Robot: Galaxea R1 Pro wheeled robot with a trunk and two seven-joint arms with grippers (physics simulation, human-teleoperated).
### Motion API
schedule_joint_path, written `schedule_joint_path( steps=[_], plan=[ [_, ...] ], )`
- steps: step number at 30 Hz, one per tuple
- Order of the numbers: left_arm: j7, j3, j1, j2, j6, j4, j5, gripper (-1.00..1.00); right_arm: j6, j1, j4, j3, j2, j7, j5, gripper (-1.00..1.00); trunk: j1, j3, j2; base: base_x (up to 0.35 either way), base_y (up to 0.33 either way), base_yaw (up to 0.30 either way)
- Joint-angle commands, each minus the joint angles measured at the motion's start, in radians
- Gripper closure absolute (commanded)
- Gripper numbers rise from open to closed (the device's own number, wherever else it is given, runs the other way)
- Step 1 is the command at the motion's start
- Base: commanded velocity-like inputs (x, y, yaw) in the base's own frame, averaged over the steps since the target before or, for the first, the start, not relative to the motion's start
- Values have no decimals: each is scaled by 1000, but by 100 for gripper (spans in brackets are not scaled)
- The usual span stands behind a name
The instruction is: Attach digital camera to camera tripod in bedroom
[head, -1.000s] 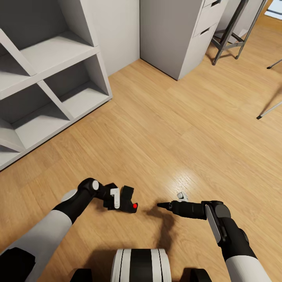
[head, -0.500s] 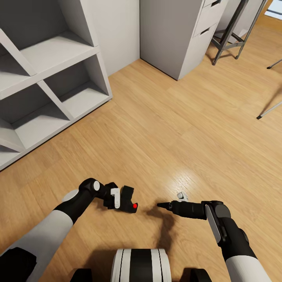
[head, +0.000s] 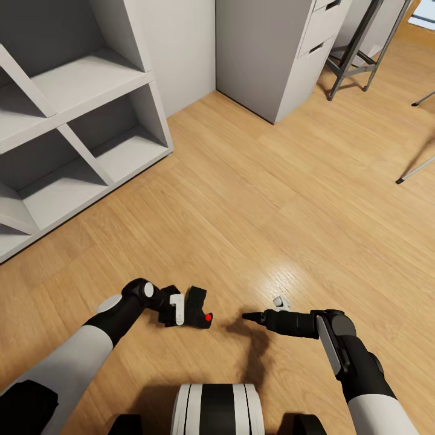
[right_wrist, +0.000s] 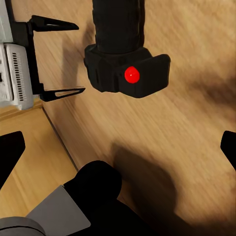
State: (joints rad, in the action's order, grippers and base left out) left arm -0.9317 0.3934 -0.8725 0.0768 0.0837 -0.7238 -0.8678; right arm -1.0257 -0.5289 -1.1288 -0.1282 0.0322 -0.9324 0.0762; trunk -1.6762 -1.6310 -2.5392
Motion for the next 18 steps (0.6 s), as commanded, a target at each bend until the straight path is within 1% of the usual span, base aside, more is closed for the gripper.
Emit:
schedule_joint_path(
  steps=[1, 4, 5, 7, 18],
  plan=[
    [2, 4, 0, 1, 8, 5, 1, -100, -8, 0, 0, -1, 0, 3, 8, -100, 0, -1, 0, 0, 0, 0],
    [24, 4, 0, 0, 7, 27, 0, -100, -8, 0, 0, -1, 0, 3, 8, -100, 0, -1, 0, 0, 0, 0],
    [60, 4, 0, -1, 3, 61, 0, -100, -8, 0, 0, -1, 0, 3, 8, -100, 0, -1, 0, 0, 0, 0],
    [71, 5, 0, -1, 1, 74, 0, -100, -9, 0, 0, -1, 0, 3, 8, -100, 0, -1, 0, 0, 0, 0],
    [81, 5, 0, -3, 0, 85, 0, -100, -8, 0, 0, -1, 0, 3, 8, -100, 0, -1, 0, 0, 0, 0]
  ],
)
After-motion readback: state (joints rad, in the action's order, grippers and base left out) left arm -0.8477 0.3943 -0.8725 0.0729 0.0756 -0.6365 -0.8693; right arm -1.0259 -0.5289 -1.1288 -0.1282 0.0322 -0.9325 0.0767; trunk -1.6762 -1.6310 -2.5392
